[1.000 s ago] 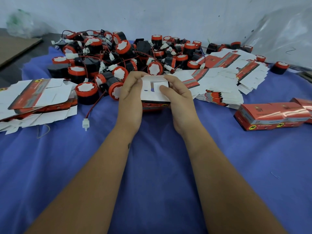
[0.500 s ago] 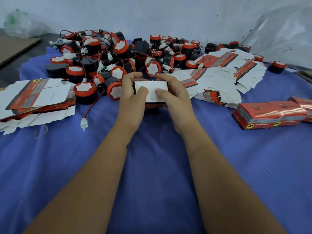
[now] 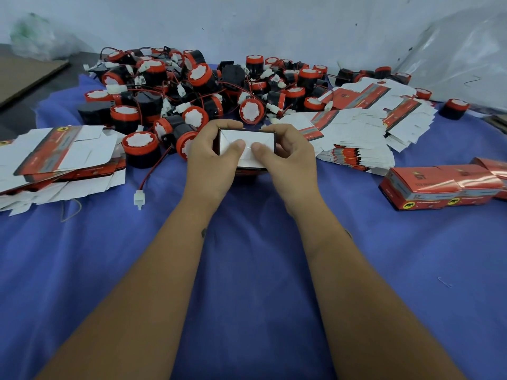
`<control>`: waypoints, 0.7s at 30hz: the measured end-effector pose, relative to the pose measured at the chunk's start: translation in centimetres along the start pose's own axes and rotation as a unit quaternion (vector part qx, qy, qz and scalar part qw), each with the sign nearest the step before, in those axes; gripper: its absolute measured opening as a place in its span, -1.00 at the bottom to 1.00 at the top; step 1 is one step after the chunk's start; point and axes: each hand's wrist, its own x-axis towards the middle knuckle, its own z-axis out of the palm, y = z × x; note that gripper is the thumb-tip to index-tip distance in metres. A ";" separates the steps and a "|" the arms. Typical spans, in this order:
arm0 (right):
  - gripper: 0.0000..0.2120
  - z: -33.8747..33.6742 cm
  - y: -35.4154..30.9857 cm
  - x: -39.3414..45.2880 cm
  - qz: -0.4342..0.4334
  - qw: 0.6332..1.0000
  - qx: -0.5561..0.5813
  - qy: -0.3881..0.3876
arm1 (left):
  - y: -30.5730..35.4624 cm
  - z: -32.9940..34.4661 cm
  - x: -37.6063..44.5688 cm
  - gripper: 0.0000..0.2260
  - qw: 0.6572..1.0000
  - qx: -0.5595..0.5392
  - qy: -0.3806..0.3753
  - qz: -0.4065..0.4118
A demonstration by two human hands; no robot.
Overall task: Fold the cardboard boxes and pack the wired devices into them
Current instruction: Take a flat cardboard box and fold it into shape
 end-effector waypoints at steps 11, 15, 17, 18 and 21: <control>-0.60 -0.2 -0.3 0.5 0.085 0.984 0.156 -0.030 | 0.3 0.4 0.3 -0.50 0.999 -0.020 -0.012 -0.044; -0.64 0.0 -0.9 0.4 0.067 0.981 0.179 -0.032 | 0.2 0.5 0.4 -0.40 0.991 0.036 0.025 -0.123; -0.67 -0.2 -1.0 0.3 0.048 0.980 0.191 -0.009 | -0.2 0.3 0.0 -0.54 0.989 -0.001 -0.011 -0.150; -0.71 -0.3 -1.0 0.3 0.034 0.979 0.200 0.000 | -0.3 0.3 -0.2 -0.60 0.987 -0.031 -0.033 -0.156; -0.77 -0.6 -1.2 0.1 0.007 0.976 0.217 0.029 | 0.3 0.1 -0.3 -0.69 0.981 -0.073 -0.086 -0.160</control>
